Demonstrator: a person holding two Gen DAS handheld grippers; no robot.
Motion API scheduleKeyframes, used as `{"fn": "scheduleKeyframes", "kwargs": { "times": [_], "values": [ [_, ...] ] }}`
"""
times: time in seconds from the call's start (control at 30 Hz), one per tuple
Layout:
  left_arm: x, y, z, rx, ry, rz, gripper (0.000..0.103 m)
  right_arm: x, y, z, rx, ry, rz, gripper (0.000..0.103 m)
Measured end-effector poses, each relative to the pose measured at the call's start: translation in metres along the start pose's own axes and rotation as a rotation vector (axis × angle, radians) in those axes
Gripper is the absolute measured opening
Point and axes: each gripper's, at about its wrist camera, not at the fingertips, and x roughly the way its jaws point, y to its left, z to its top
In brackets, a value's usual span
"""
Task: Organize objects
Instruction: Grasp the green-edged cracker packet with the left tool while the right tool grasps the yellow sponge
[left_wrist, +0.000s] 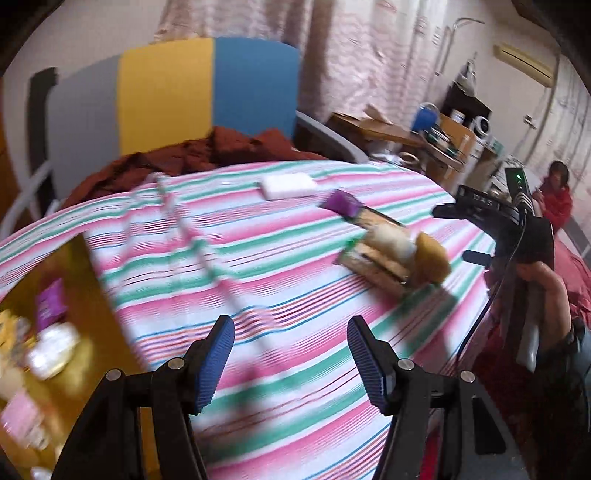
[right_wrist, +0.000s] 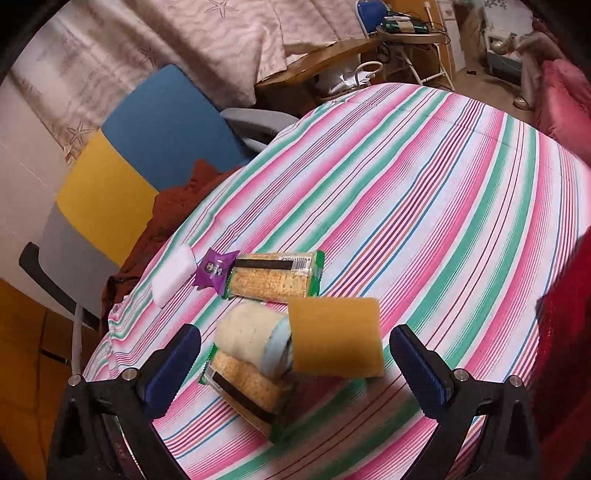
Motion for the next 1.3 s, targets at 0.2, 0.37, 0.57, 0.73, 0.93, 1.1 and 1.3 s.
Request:
{"fn": "scheduleKeyframes", "kwargs": {
  "times": [0.2, 0.37, 0.57, 0.73, 0.93, 1.1, 1.3],
  "values": [
    [0.064, -0.036, 0.024, 0.013, 0.101, -0.071, 0.063, -0.001, -0.004, 0.001, 0.018, -0.013, 0.031, 0.103],
    [0.114, -0.057, 0.040, -0.023, 0.185, -0.117, 0.063, 0.001, -0.003, 0.000, 0.013, -0.002, 0.066, 0.103],
    [0.154, -0.071, 0.058, -0.097, 0.226, -0.120, 0.065, 0.005, -0.003, 0.001, 0.023, 0.014, 0.104, 0.103],
    [0.183, -0.083, 0.066, -0.120, 0.258, -0.053, 0.065, 0.006, -0.008, 0.003, 0.058, 0.017, 0.122, 0.103],
    [0.199, -0.096, 0.068, -0.025, 0.250, 0.006, 0.065, 0.009, -0.010, 0.003, 0.068, 0.032, 0.133, 0.103],
    [0.183, -0.085, 0.050, 0.070, 0.220, -0.011, 0.054, 0.011, -0.024, 0.004, 0.137, 0.036, 0.133, 0.103],
    [0.152, -0.062, 0.025, 0.091, 0.210, -0.023, 0.045, 0.019, -0.038, 0.003, 0.211, 0.070, 0.092, 0.103]
  ]
}}
